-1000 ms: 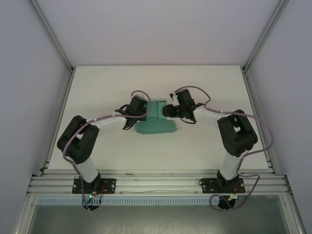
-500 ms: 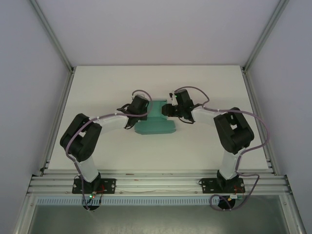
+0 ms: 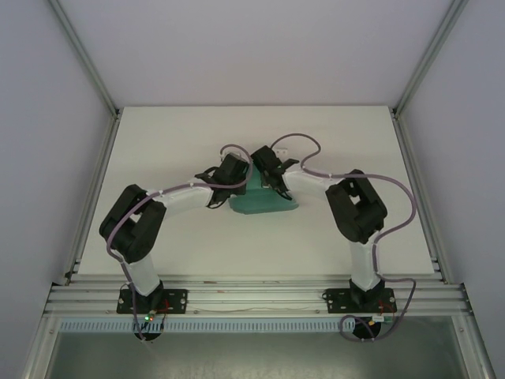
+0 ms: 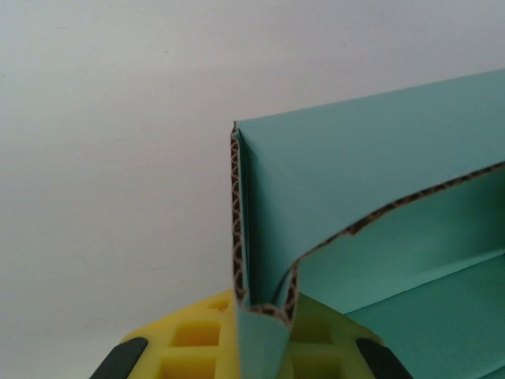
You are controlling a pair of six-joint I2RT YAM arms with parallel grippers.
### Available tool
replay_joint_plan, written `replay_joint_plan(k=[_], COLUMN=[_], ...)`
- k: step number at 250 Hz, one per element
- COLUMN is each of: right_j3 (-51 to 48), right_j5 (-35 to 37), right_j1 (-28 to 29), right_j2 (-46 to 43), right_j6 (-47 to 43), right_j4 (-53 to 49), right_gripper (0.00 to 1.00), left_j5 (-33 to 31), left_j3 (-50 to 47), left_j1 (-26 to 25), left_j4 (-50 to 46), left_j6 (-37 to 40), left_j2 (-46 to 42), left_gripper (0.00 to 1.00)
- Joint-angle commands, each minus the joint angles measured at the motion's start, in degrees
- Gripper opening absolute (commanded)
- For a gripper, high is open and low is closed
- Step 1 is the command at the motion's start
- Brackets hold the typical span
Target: Assemble paper box
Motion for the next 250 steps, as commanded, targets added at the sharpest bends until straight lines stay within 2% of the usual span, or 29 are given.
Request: replay_joint_plan(k=[1, 26, 44, 86, 100, 116, 125, 148, 161, 172, 195, 224, 250], right_j3=[2.8, 5.8, 5.4, -8.5, -14.2, -19.3, -21.8, -25.8, -26.7, -27.3, -28.7, -31.1, -32.7], right_j5=[21.6, 25.1, 24.1, 12.6, 5.5, 0.0, -4.4, -10.4, -13.2, -15.5, -18.3, -18.6, -17.1], right_j1=[-3.1, -3.2, -3.2, -3.3, -3.7, -4.0, -4.2, -4.5, -4.5, -4.5, -4.5, -4.5, -4.6], right_j2=[6.3, 9.5, 9.4, -0.1, -3.7, -7.5, -9.4, -13.7, -15.9, -17.6, -21.4, -26.9, -32.1], right_j6=[10.1, 14.2, 13.8, 4.7, -0.6, -3.3, -5.8, -10.0, -12.3, -14.0, -15.8, -16.1, -16.2], right_j4=[-19.3, -24.4, -21.7, 7.2, 19.0, 29.3, 34.6, 41.3, 41.5, 41.1, 39.5, 38.0, 35.9], right_gripper=[0.0, 0.0, 0.0, 0.0, 0.0, 0.07, 0.14, 0.26, 0.39, 0.56, 0.74, 0.91, 0.99], left_j5=[-3.6, -4.3, -4.1, -3.3, -2.8, -2.0, -1.6, -0.8, -0.6, -0.5, 0.1, 1.0, 1.7], left_j3=[1.1, 1.2, 1.5, 1.9, 1.8, 1.7, 1.7, 1.3, 1.5, 1.7, 1.8, 1.1, 0.4], left_j1=[0.6, 0.6, 0.6, 0.7, 0.7, 0.7, 0.6, 0.7, 0.6, 0.7, 0.6, 0.7, 0.6], left_j4=[-6.2, -6.5, -6.5, -6.0, -5.3, -4.6, -4.2, -2.8, -2.3, -2.2, -1.5, 0.4, 2.0], left_j6=[-1.8, -2.2, -2.4, -2.4, -2.3, -2.2, -2.1, -1.6, -1.5, -1.3, -1.2, -0.7, 1.2], left_j2=[0.5, 0.7, 1.0, 1.6, 1.6, 1.7, 1.7, 1.7, 1.7, 1.7, 1.5, 0.2, -1.2], left_gripper=[0.0, 0.0, 0.0, 0.0, 0.0, 0.0, 0.0, 0.0, 0.0, 0.0, 0.0, 0.0, 0.0])
